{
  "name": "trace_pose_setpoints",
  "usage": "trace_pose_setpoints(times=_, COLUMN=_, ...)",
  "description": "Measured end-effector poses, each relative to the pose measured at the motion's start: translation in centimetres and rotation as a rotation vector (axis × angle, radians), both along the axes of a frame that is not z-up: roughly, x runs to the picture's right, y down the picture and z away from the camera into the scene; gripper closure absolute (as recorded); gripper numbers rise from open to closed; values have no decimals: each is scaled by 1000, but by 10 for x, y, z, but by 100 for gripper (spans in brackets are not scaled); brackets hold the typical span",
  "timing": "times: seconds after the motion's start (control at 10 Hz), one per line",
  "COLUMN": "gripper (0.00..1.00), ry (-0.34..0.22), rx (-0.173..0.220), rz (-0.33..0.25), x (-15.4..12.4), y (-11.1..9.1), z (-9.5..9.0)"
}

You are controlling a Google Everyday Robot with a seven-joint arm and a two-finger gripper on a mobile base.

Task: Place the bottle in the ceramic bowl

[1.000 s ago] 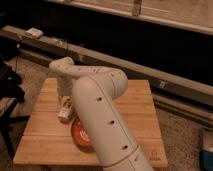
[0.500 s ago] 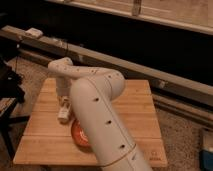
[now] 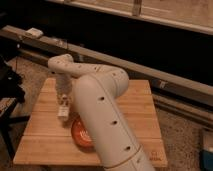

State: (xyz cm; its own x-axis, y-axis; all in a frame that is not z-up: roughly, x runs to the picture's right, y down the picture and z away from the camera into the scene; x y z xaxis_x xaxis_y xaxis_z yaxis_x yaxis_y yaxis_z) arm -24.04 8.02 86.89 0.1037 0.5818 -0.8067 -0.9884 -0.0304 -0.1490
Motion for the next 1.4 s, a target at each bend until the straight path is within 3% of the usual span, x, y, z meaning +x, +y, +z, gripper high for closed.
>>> trace_pose_setpoints(times=0.4, gripper=100, ry=-56, rx=14, rz=5, x=35, y=0, z=-56)
trace_pose_setpoints(times=0.9, gripper=98, ry=-16, rx=32, rz=73, x=93, y=23, z=-96)
trace_pose_setpoints(times=1.1, gripper=81, ry=17, rx=25, rz=88, x=108, y=33, z=-100)
trace_pose_setpoints(times=1.4, gripper=53, ry=94, rx=-15, rz=35, x=120, y=50, z=-97)
